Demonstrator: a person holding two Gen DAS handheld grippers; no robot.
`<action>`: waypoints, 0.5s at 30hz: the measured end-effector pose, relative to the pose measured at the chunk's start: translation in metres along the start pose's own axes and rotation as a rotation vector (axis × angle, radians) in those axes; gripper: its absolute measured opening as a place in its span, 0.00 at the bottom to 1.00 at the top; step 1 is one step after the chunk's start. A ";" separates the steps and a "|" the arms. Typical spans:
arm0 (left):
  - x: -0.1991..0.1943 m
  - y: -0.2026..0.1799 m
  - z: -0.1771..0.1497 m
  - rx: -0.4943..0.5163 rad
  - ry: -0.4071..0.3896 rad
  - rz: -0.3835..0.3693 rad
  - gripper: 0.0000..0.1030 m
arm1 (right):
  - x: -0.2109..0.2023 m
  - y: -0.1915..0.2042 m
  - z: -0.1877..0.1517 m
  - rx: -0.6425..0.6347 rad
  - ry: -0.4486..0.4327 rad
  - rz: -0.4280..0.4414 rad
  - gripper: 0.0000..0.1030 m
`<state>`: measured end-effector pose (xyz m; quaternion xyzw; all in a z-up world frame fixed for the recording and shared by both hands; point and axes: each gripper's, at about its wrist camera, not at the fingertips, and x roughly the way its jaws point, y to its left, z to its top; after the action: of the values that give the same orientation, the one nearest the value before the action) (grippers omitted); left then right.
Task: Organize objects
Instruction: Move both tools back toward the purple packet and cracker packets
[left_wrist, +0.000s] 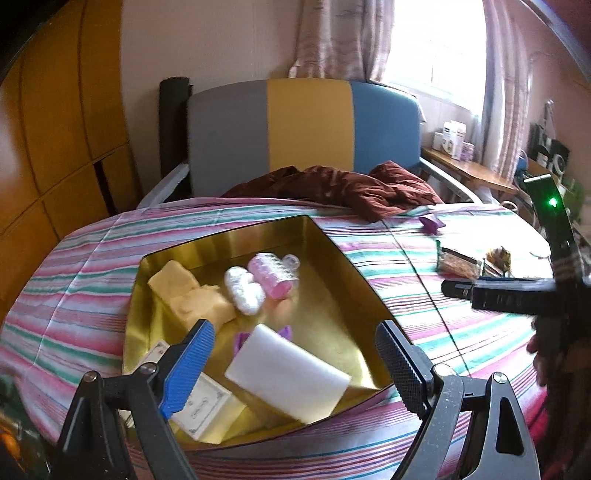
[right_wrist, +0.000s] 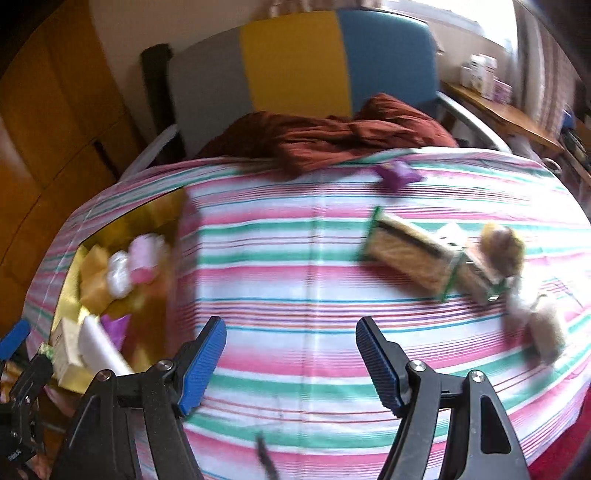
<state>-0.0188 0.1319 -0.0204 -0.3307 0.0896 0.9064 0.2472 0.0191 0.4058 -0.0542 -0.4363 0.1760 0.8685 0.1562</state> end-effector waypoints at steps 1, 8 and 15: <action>0.001 -0.004 0.002 0.010 0.001 -0.007 0.87 | -0.001 -0.007 0.002 0.012 0.000 -0.008 0.72; 0.015 -0.030 0.012 0.058 0.014 -0.054 0.87 | -0.009 -0.076 0.026 0.112 -0.013 -0.082 0.72; 0.027 -0.054 0.020 0.098 0.026 -0.092 0.87 | 0.016 -0.123 0.069 0.308 0.002 0.041 0.72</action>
<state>-0.0200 0.1949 -0.0224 -0.3336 0.1218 0.8843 0.3032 0.0140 0.5474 -0.0494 -0.4045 0.3163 0.8336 0.2036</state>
